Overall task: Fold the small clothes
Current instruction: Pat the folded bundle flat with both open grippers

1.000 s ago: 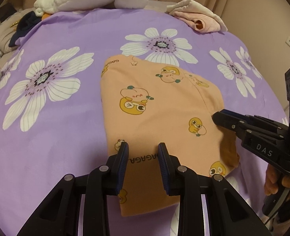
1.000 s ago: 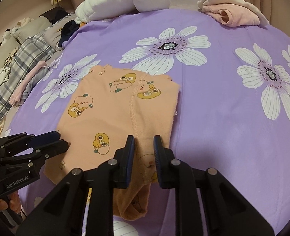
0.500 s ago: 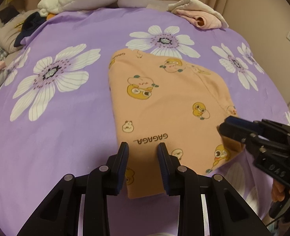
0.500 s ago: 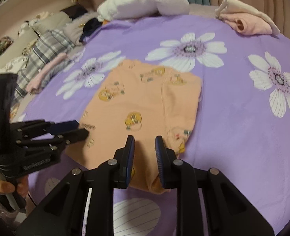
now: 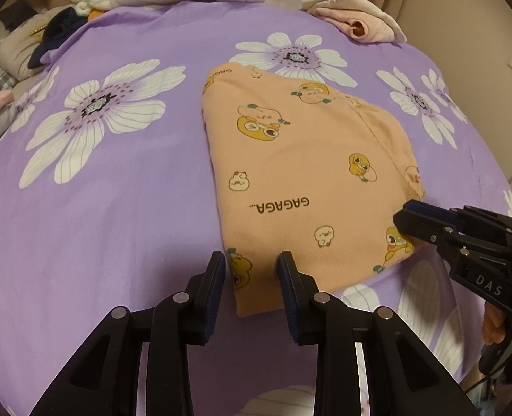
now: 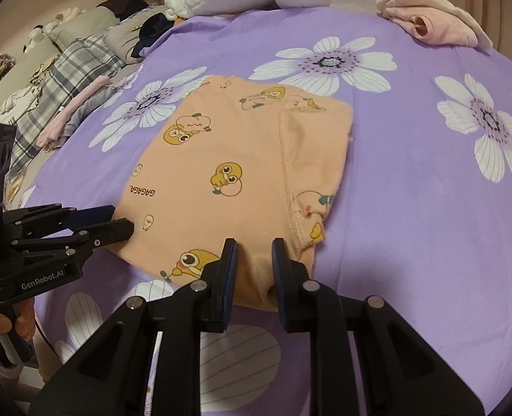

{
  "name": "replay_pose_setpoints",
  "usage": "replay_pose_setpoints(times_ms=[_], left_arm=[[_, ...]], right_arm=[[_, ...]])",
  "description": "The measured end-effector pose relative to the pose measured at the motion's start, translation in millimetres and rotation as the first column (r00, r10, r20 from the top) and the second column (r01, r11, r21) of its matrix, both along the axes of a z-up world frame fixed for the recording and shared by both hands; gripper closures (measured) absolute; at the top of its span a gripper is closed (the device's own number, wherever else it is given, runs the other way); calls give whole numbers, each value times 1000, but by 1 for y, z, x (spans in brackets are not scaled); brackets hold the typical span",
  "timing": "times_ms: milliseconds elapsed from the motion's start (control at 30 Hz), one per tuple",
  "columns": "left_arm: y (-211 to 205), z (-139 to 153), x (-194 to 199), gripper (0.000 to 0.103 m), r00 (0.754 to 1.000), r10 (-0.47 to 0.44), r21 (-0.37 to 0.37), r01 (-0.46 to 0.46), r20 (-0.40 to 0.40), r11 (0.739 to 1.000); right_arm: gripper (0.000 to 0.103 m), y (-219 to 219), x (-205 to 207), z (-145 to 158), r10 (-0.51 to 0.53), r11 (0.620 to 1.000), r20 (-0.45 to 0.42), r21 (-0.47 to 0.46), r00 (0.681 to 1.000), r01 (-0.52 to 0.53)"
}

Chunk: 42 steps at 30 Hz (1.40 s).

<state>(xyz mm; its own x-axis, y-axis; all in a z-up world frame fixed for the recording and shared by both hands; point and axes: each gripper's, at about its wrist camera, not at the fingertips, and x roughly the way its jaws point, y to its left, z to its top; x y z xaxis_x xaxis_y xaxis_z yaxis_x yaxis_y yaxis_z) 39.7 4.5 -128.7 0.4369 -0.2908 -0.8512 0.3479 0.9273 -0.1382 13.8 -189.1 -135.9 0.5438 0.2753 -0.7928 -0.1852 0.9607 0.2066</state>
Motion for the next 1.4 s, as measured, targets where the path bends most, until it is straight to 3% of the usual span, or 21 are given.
replay_pose_setpoints(times_ms=[367,533,733,967,1133,1267,1400], left_arm=[[18,3,-4,73,1000,11,-34,-11,-13,999],[24,17,8,73,999,39,-69,-37,19,997],[10,26,32,73,998,47,-88,-42,49,995],[-13,18,55,73,998,34,-64,-31,46,997],[-16,13,57,73,999,26,-48,-24,42,999],[-16,14,57,73,999,22,-54,-20,38,998],[-16,14,57,73,999,22,-51,-20,38,998]], right_arm=[[83,-9,-8,2,8,1000,-24,6,1000,-8],[73,-22,-14,7,-36,999,-22,16,999,37],[72,-24,-13,20,-60,997,51,45,997,58],[75,-16,27,27,-70,992,118,113,991,57],[75,-26,58,17,-141,974,63,187,988,128],[81,-35,79,1,-177,960,-50,210,983,183],[85,-36,76,1,-182,959,-55,211,982,190]])
